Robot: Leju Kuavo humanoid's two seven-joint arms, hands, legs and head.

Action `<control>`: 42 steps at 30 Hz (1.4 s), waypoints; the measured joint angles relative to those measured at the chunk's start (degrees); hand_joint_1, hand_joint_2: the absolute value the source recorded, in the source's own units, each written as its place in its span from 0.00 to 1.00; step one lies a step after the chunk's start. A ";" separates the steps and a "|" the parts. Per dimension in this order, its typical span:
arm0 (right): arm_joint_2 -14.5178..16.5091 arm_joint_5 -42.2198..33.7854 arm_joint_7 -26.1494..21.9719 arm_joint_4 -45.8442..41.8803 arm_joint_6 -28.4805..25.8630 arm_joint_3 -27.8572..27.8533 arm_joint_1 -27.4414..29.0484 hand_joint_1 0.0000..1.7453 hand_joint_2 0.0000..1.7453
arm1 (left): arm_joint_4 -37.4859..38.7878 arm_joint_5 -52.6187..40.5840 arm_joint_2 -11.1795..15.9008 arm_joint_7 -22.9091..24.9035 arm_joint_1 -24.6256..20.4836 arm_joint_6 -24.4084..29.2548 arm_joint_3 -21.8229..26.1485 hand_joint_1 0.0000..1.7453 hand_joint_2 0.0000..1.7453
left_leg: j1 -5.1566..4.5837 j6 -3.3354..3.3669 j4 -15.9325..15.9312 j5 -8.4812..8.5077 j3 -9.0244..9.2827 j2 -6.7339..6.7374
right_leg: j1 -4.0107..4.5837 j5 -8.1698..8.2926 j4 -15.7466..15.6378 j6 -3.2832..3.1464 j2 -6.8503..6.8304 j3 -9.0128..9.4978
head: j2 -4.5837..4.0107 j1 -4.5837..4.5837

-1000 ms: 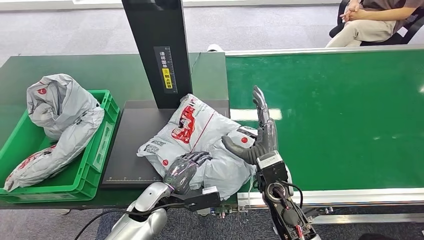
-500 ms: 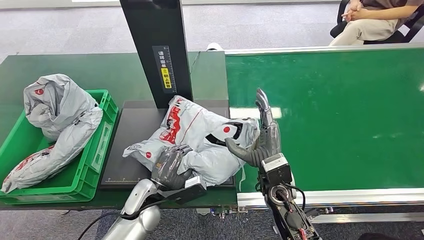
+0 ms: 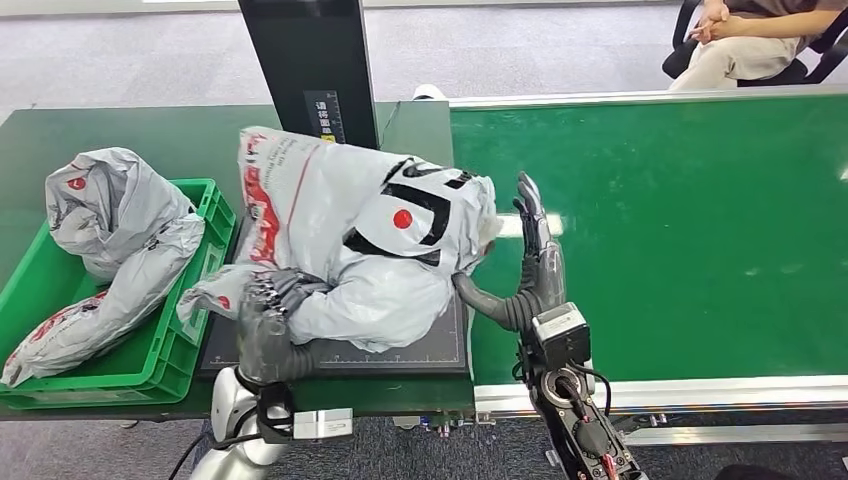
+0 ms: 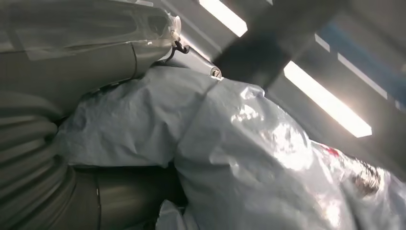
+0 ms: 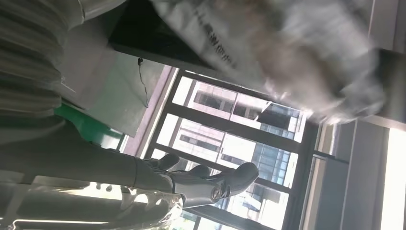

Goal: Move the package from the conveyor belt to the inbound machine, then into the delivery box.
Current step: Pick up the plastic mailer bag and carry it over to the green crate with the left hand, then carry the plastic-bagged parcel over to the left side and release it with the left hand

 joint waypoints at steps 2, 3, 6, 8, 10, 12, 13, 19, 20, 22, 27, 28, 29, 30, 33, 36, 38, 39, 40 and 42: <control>-0.07 -0.27 0.01 0.00 -0.17 0.04 -0.19 0.00 1.00 | -4.31 -0.74 -0.33 -0.04 0.92 0.11 1.21 1.00 1.00 | 0.00 0.00 0.00 0.00 -0.01 -0.02 | 0.00 0.00 0.00 0.00 0.00 0.00 | 0.00 0.00; -0.09 -0.40 0.01 0.00 -0.27 0.08 -0.26 0.00 1.00 | -6.59 -1.16 -0.52 -0.05 1.37 0.12 1.78 1.00 1.00 | 0.00 0.00 0.00 0.00 -0.02 -0.02 | 0.00 0.00 0.00 0.00 0.00 0.00 | 0.00 0.01; -0.14 -0.72 0.01 0.02 -0.48 0.29 -0.51 0.00 1.00 | -13.85 -2.38 -1.33 -0.06 2.69 0.12 3.77 1.00 1.00 | 0.00 0.00 0.00 0.00 -0.04 -0.01 | 0.00 0.00 0.00 0.00 0.00 -0.02 | 0.00 0.00; -0.17 -0.87 0.01 0.04 -0.58 0.41 -0.65 0.00 1.00 | -19.32 -2.77 -2.17 -0.06 3.39 0.12 5.73 1.00 1.00 | 0.00 0.00 0.00 0.00 -0.05 -0.01 | 0.00 0.00 0.00 0.00 0.00 -0.03 | 0.00 0.00; -0.21 -0.95 0.01 0.06 -0.81 0.49 -0.74 0.00 1.00 | -24.13 -2.45 -3.01 -0.06 3.78 0.12 8.11 1.00 1.00 | 0.00 0.00 -0.01 0.00 -0.05 -0.02 | 0.00 -0.01 0.00 0.00 0.00 -0.03 | 0.00 -0.01; -0.25 -0.97 0.01 0.07 -1.03 0.63 -0.77 0.00 1.00 | -27.90 -2.02 -3.79 -0.06 4.06 0.12 10.95 1.00 1.00 | 0.01 0.00 -0.01 -0.01 -0.05 -0.02 | 0.01 -0.01 0.00 0.00 0.00 -0.03 | 0.00 -0.01; -0.26 -0.96 0.01 0.07 -1.09 0.73 -0.77 0.00 1.00 | -29.41 -1.93 -4.21 -0.06 4.17 0.12 12.57 1.00 1.00 | 0.01 0.00 -0.01 -0.01 -0.05 -0.02 | 0.01 -0.01 0.00 0.00 0.00 -0.03 | 0.00 -0.01; -0.42 0.00 0.01 -0.07 -1.46 0.93 0.25 0.00 1.00 | -31.43 -2.44 -6.43 -0.04 4.47 0.08 24.13 1.00 1.00 | 0.01 -0.01 -0.01 -0.01 -0.02 -0.01 | 0.01 -0.01 0.00 0.00 0.00 -0.04 | 0.00 0.01; -0.48 0.07 0.01 -0.18 -1.70 0.93 0.57 0.00 1.00 | -30.61 -2.51 -6.92 -0.04 4.28 0.07 26.37 1.00 1.00 | 0.00 -0.01 -0.01 0.00 -0.02 -0.01 | 0.01 -0.01 -0.01 0.00 0.00 -0.04 | 0.00 0.00; -0.61 0.09 0.01 -0.48 -2.25 0.97 1.13 0.00 1.00 | -27.28 -3.03 -7.96 -0.04 3.45 0.05 31.14 1.00 1.00 | 0.00 -0.01 -0.01 0.00 -0.01 -0.01 | 0.00 -0.01 -0.01 0.00 0.00 -0.04 | 0.00 0.01; -0.88 1.16 0.01 -1.09 -2.11 0.92 2.14 0.00 1.00 | -11.56 -8.09 -8.46 5.90 -0.67 0.03 42.77 1.00 1.00 | 0.01 -0.01 -0.01 0.00 0.03 0.09 | 0.01 0.00 0.00 -0.01 0.06 -0.03 | 0.00 0.00; -0.89 1.39 0.01 -1.11 -1.88 0.87 2.23 0.00 1.00 | -8.39 -9.43 -8.16 8.56 -1.35 0.03 44.25 1.00 1.00 | 0.01 -0.01 -0.01 0.00 0.04 0.11 | 0.01 0.00 0.01 -0.01 0.08 -0.04 | 0.00 -0.01; -0.90 1.62 0.01 -1.11 -1.61 0.82 2.28 0.00 1.00 | -5.39 -10.67 -7.73 11.15 -1.96 0.03 45.38 1.00 1.00 | 0.01 -0.01 -0.01 0.00 0.04 0.11 | 0.01 0.00 0.01 -0.01 0.09 -0.04 | 0.00 0.00; -0.91 1.83 0.01 -1.11 -1.32 0.76 2.30 0.00 1.00 | -2.46 -11.78 -7.15 13.61 -2.58 0.04 46.24 1.00 1.00 | 0.01 -0.01 -0.01 0.00 0.04 0.11 | 0.01 0.00 0.01 -0.01 0.09 -0.04 | 0.00 0.00; -0.86 2.55 0.01 -1.11 -0.35 0.52 2.29 0.00 1.00 | 5.51 -13.32 -4.93 19.58 -4.38 0.06 47.46 1.00 1.00 | 0.00 -0.01 -0.01 0.00 0.03 0.09 | 0.01 0.00 0.01 -0.01 0.09 -0.03 | 0.00 0.01; -0.80 3.02 0.01 -1.11 0.38 0.26 2.29 0.00 1.00 | 12.16 -11.84 -2.65 22.40 -6.14 0.08 47.70 1.00 1.00 | 0.00 -0.01 -0.01 0.00 0.03 0.10 | 0.01 0.00 0.01 -0.01 0.09 -0.02 | 0.00 -0.01; -0.79 3.28 0.01 -1.11 0.69 0.20 2.29 0.00 1.00 | 15.17 -11.24 -1.44 23.17 -7.09 0.09 47.72 1.00 1.00 | 0.00 -0.01 -0.02 0.00 0.06 0.07 | 0.00 -0.01 0.01 -0.01 0.08 0.03 | 0.00 0.00; -0.78 3.38 0.01 -1.11 0.86 0.16 2.29 0.00 1.00 | 16.52 -11.15 -0.91 23.68 -7.67 0.09 47.72 1.00 1.00 | 0.00 -0.01 -0.04 -0.01 0.12 0.02 | 0.00 -0.02 0.01 -0.01 0.03 0.11 | 0.00 0.01; -0.77 3.46 0.01 -1.10 1.04 0.11 2.28 0.00 1.00 | 17.90 -11.18 -0.38 24.34 -8.34 0.10 47.71 1.00 1.00 | -0.01 -0.02 -0.08 -0.02 0.22 -0.06 | -0.01 -0.07 0.00 -0.02 -0.04 0.25 | 0.00 0.01; -0.68 3.61 0.01 -1.09 1.40 -0.04 2.25 0.00 1.00 | 20.62 -11.67 0.58 25.90 -9.80 0.09 47.70 1.00 1.00 | -0.03 -0.04 -0.23 -0.09 0.56 -0.21 | -0.05 -0.20 -0.03 -0.05 -0.21 0.67 | 0.00 0.02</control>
